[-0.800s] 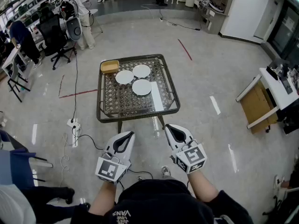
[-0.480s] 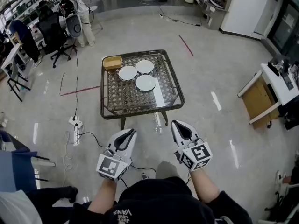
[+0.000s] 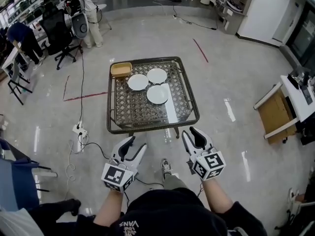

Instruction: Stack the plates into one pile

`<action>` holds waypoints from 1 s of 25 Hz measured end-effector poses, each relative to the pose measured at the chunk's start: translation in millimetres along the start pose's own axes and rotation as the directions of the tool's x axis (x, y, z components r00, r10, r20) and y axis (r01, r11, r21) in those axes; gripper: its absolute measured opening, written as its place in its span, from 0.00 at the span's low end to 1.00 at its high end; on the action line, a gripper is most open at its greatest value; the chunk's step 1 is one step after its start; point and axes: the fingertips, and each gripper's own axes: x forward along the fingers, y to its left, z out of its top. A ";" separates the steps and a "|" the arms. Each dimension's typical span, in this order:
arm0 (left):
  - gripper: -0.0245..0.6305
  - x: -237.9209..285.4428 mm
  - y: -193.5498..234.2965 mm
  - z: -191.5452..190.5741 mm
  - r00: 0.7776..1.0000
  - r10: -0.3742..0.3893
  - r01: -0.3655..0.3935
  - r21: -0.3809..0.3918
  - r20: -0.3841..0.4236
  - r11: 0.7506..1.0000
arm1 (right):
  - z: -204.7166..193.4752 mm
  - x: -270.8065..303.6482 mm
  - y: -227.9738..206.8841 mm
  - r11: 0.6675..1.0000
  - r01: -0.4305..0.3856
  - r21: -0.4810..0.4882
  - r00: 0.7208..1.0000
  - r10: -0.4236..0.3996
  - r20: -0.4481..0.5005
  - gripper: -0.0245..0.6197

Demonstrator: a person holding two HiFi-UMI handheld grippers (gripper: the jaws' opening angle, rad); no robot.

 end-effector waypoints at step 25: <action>0.36 139.5 130.2 -46.7 0.976 0.147 -0.170 -0.138 -0.163 0.976 | -55.1 178.5 -121.3 0.992 -0.044 0.121 0.978 0.067 -0.197 0.29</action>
